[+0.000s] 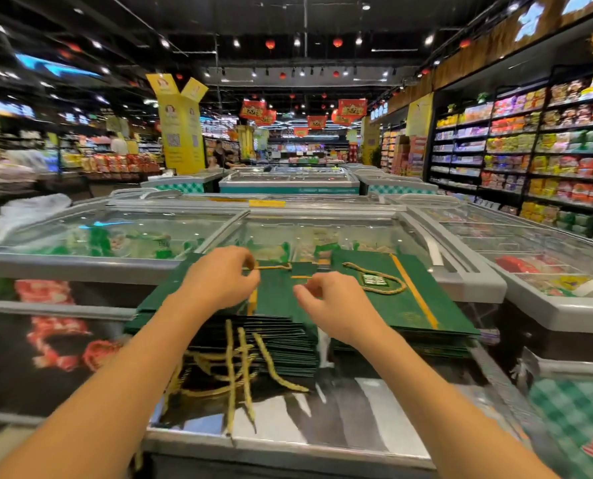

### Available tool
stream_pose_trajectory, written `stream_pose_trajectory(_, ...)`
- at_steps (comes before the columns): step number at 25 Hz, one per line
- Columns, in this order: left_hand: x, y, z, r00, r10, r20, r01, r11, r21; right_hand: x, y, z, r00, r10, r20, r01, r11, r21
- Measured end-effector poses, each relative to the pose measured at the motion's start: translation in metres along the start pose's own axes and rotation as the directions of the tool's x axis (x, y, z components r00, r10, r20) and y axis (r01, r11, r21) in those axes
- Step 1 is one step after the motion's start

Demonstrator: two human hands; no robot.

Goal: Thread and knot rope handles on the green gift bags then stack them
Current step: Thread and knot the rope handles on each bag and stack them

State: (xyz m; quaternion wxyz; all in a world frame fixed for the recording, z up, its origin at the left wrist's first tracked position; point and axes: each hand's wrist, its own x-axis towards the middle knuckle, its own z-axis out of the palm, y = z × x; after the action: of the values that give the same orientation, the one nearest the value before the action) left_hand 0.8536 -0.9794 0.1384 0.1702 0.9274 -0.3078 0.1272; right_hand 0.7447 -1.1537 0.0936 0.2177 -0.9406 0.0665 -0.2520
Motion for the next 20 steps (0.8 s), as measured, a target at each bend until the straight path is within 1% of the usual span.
stream_pose_trajectory(2,-0.014,-0.042,-0.014,0.994,-0.102,-0.03,0.105,0.99,0.099,0.003,-0.018,0.013,0.998,0.037,0.051,-0.035,0.999,-0.034)
stream_pose_trajectory(4,-0.027,-0.075,-0.023,0.968,-0.244,-0.054,0.25,0.944,0.214,0.003,-0.031,0.022,0.992,0.107,0.073,-0.099,0.989,-0.113)
stream_pose_trajectory(5,-0.034,-0.085,-0.026,0.948,-0.315,-0.047,0.317,0.925,0.21,0.003,-0.036,0.025,0.988,0.138,0.072,-0.126,0.98,-0.153)
stream_pose_trajectory(7,-0.044,-0.095,-0.027,0.926,-0.376,-0.003,0.374,0.921,0.111,0.003,-0.042,0.029,0.98,0.189,0.064,-0.171,0.961,-0.219)
stream_pose_trajectory(9,-0.054,-0.095,-0.02,0.925,-0.38,0.008,0.38,0.925,-0.009,0.0,-0.044,0.032,0.965,0.25,0.072,-0.23,0.95,-0.212)
stream_pose_trajectory(14,-0.068,-0.098,0.0,0.918,-0.353,-0.179,0.315,0.926,-0.207,-0.007,-0.049,0.034,0.93,0.357,0.089,-0.337,0.924,-0.182)
stream_pose_trajectory(16,-0.071,-0.095,0.003,0.901,-0.372,-0.224,0.316,0.915,-0.252,-0.009,-0.048,0.035,0.913,0.392,0.11,-0.384,0.919,-0.084)
stream_pose_trajectory(19,-0.079,-0.092,0.007,0.889,-0.358,-0.284,0.266,0.91,-0.317,-0.017,-0.044,0.034,0.893,0.428,0.138,-0.449,0.869,0.209)
stream_pose_trajectory(20,-0.084,-0.093,0.008,0.888,-0.353,-0.296,0.245,0.906,-0.344,-0.02,-0.042,0.033,0.893,0.43,0.135,-0.45,0.848,0.281)
